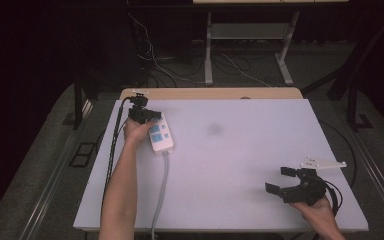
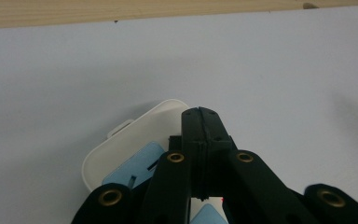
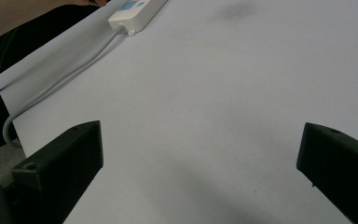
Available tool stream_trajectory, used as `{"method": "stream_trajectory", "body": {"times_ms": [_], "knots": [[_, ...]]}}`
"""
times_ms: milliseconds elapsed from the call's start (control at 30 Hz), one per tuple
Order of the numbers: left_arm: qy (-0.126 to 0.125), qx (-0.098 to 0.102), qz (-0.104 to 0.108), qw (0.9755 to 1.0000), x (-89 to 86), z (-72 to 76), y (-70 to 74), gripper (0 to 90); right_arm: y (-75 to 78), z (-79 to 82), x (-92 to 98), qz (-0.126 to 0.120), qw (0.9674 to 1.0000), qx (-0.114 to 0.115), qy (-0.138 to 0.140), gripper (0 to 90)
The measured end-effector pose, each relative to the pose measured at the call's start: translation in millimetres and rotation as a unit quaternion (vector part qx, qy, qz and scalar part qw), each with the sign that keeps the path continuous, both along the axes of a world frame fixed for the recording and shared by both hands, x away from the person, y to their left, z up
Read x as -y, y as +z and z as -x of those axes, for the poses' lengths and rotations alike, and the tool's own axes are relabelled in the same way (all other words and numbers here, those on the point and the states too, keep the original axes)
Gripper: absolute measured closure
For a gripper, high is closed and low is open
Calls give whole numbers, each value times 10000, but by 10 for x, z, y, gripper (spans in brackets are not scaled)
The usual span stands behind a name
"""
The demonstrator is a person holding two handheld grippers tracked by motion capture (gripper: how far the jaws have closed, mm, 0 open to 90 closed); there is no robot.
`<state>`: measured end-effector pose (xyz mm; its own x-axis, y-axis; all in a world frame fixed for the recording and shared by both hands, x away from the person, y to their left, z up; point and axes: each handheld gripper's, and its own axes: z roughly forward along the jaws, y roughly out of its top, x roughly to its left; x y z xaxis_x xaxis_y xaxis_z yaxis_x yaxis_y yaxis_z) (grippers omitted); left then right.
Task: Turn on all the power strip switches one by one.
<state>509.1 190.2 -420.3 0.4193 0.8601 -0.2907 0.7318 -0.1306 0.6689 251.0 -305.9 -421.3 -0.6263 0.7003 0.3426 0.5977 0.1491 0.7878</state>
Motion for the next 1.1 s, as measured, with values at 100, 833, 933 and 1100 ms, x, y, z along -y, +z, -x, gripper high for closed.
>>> {"method": "stream_trajectory", "body": {"times_ms": [100,833,933,1100], "knots": [[-23,-2,-1,10000,9,-1,-7,897,4,4,5,-13,10000,-4,-10,4],[-15,-135,-11,9999,22,-22,-28,900,20,26,40,-35,10000,29,-52,4],[31,-144,9,9999,24,-18,-28,900,21,26,41,-38,10000,29,-57,4],[115,-132,-5,9998,38,-7,-24,899,24,24,46,-46,10000,44,-62,4]]}}
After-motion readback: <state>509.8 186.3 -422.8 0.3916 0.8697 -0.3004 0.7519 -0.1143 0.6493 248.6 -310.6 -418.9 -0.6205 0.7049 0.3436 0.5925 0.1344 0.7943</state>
